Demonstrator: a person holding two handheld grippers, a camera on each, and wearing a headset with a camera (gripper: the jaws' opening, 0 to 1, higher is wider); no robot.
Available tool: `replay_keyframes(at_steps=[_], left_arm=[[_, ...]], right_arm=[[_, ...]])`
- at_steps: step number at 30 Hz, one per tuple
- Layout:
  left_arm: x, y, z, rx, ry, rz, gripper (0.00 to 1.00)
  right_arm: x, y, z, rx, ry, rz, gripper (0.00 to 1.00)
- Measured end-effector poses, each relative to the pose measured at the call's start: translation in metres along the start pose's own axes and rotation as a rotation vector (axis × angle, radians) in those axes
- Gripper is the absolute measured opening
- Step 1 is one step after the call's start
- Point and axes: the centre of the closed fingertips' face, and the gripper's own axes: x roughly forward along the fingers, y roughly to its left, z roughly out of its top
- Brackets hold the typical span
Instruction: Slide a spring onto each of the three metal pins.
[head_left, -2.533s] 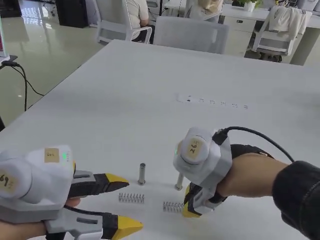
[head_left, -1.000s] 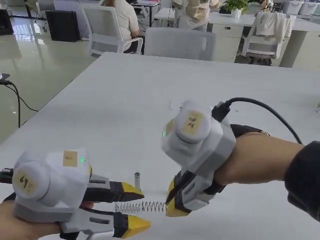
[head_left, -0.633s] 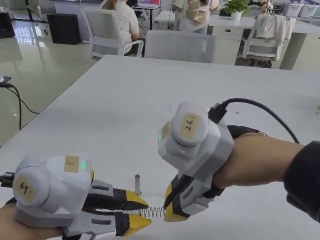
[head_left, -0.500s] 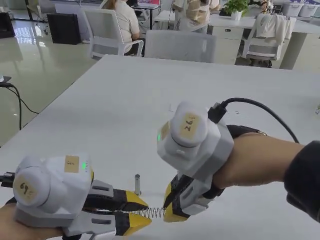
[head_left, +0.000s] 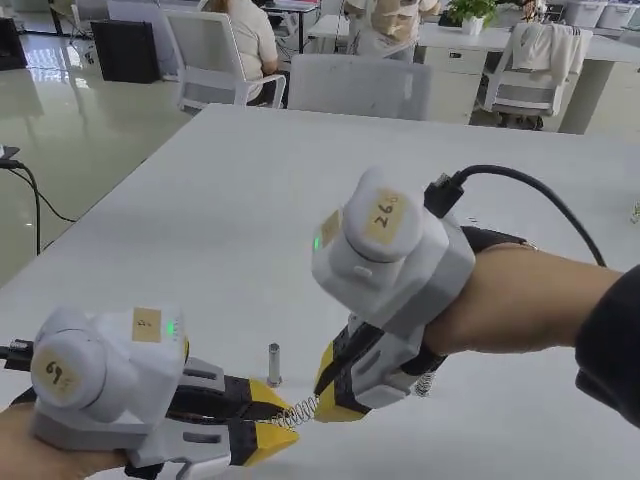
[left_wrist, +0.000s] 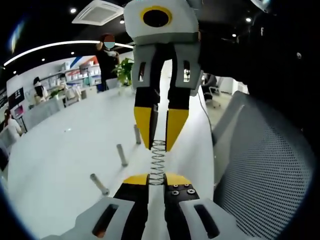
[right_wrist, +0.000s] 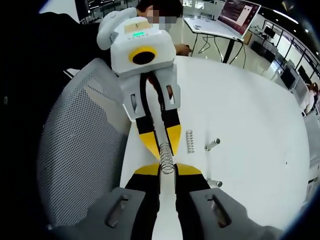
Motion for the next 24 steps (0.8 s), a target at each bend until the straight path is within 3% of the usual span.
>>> replay_keyframes(at_steps=[8, 16, 24], left_arm=[[0.0, -0.001, 0.002, -0.001, -0.011, -0.005, 0.02], [-0.001, 0.001, 0.003, -0.003, -0.023, 0.005, 0.02], [-0.001, 0.001, 0.007, 0.001, -0.034, 0.004, 0.02]], right_arm=[[-0.004, 0.003, 0.017, -0.017, -0.048, -0.013, 0.08], [-0.003, 0.003, 0.022, -0.018, -0.08, -0.011, 0.12], [0.006, 0.002, 0.014, -0.017, -0.051, -0.007, 0.12]])
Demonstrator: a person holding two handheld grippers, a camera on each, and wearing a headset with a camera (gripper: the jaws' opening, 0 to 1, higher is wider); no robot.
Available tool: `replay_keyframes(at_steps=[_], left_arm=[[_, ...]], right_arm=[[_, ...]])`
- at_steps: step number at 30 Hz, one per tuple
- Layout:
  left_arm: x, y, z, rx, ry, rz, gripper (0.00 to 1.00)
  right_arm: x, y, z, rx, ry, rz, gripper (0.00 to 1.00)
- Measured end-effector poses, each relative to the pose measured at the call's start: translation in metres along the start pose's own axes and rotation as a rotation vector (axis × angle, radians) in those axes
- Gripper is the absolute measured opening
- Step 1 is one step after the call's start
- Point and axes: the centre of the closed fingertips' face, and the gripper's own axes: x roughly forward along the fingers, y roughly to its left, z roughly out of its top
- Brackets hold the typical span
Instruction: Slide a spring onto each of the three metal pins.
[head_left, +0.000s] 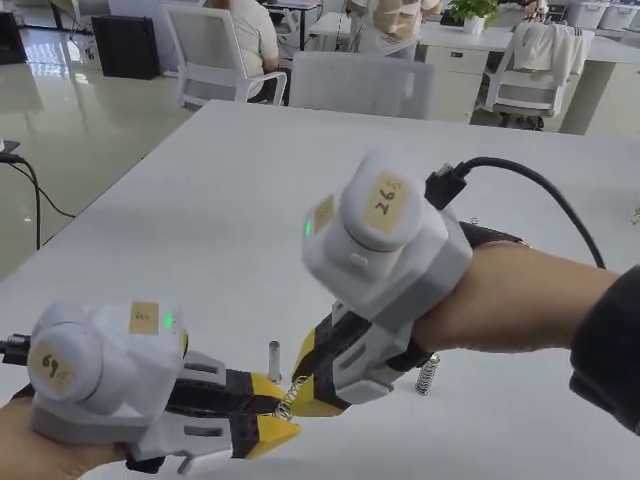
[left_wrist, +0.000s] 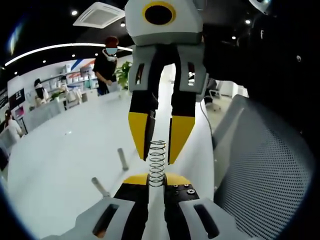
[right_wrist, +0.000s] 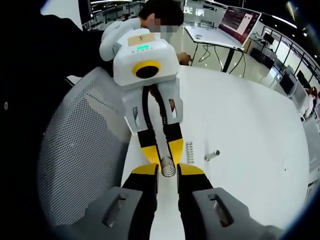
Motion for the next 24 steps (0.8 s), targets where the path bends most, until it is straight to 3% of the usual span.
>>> replay_keyframes(at_steps=[24], left_arm=[[0.0004, 0.0011, 0.0046, -0.008, -0.023, 0.005, 0.03]], right_arm=[[0.004, -0.0012, -0.0021, 0.026, 0.008, 0.008, 0.08]])
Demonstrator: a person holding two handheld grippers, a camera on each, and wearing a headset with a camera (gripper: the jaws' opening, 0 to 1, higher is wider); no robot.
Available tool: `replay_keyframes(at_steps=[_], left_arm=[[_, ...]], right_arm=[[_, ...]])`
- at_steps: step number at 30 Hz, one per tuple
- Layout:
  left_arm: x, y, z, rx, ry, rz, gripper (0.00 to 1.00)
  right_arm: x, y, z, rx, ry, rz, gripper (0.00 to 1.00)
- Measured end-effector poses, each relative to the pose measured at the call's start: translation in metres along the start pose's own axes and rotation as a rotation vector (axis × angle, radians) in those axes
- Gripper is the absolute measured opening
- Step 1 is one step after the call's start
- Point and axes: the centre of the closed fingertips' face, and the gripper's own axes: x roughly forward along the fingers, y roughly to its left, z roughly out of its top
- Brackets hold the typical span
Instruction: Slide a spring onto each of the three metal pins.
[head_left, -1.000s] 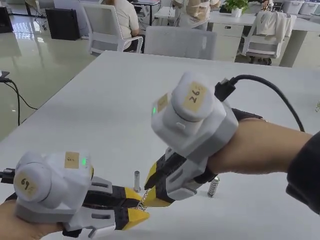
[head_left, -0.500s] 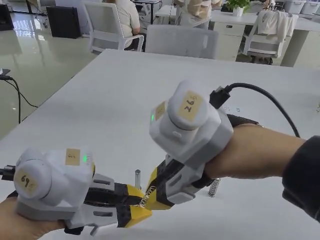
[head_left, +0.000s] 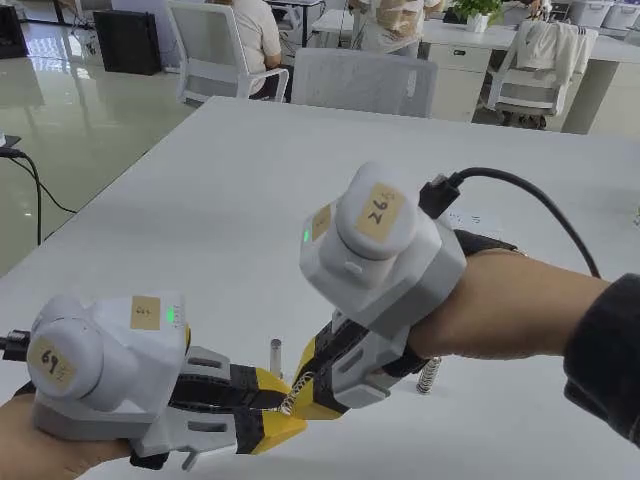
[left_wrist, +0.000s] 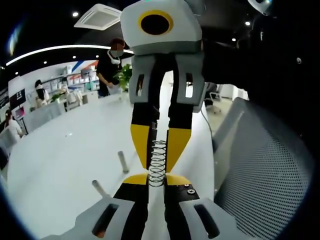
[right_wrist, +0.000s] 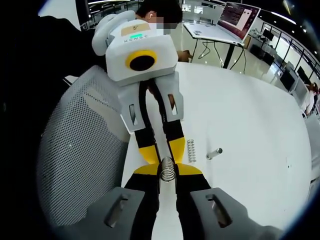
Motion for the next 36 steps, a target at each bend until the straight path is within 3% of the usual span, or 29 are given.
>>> replay_keyframes(at_steps=[3, 8, 14, 27, 36], left_arm=[[-0.001, 0.002, 0.0, -0.013, -0.004, 0.003, 0.03], [-0.001, 0.003, -0.009, -0.041, 0.016, 0.011, 0.14], [-0.006, 0.007, -0.013, -0.08, 0.008, 0.027, 0.21], [-0.024, 0.016, -0.029, -0.175, -0.014, 0.097, 0.34], [-0.032, 0.02, -0.03, -0.209, -0.034, 0.15, 0.42]], right_arm=[[-0.001, -0.001, 0.0, 0.003, 0.001, -0.002, 0.08], [-0.002, -0.003, -0.001, 0.007, 0.007, -0.005, 0.08], [-0.007, -0.009, -0.008, 0.021, 0.018, -0.018, 0.08], [-0.023, -0.027, -0.033, 0.061, 0.06, -0.063, 0.08], [-0.035, -0.041, -0.044, 0.074, 0.086, -0.097, 0.08]])
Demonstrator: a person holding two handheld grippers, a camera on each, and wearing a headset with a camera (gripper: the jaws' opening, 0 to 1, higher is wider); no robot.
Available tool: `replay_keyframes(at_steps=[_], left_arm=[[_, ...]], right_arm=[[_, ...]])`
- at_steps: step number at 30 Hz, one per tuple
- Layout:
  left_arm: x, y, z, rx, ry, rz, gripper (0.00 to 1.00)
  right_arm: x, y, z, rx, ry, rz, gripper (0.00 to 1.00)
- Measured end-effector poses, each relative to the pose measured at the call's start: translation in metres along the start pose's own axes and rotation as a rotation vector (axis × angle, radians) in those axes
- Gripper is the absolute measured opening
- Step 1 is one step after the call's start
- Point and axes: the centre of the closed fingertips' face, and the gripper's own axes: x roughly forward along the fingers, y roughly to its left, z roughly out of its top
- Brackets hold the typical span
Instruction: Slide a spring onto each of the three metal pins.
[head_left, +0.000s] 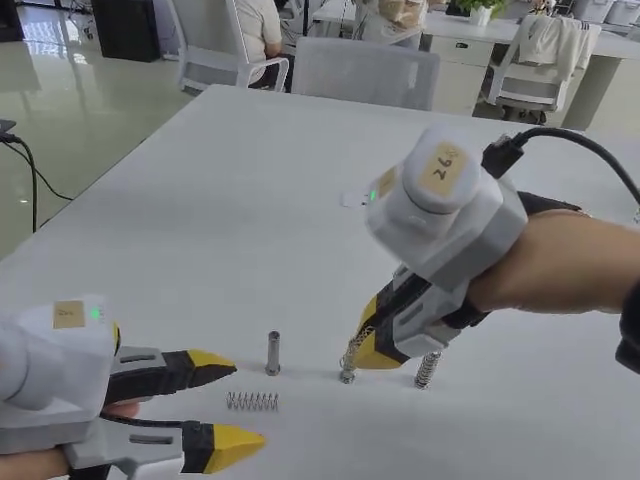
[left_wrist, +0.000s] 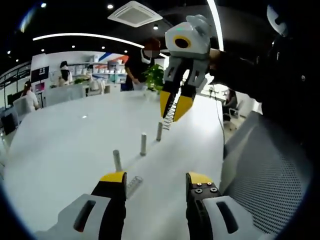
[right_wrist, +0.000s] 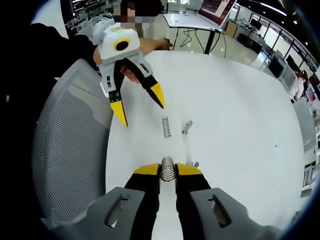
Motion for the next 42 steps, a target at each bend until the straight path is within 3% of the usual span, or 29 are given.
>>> replay_keyframes(at_steps=[8, 17, 42], left_arm=[[-0.001, 0.003, 0.0, -0.017, -0.008, 0.021, 0.47], [-0.001, 0.003, -0.002, -0.023, -0.005, 0.026, 0.5], [-0.001, 0.001, -0.002, -0.033, -0.012, 0.021, 0.52]], right_arm=[[-0.004, -0.017, -0.01, 0.016, 0.027, -0.028, 0.08], [0.008, -0.037, -0.017, -0.014, 0.093, -0.077, 0.08], [0.034, -0.051, -0.022, -0.014, 0.152, -0.063, 0.08]])
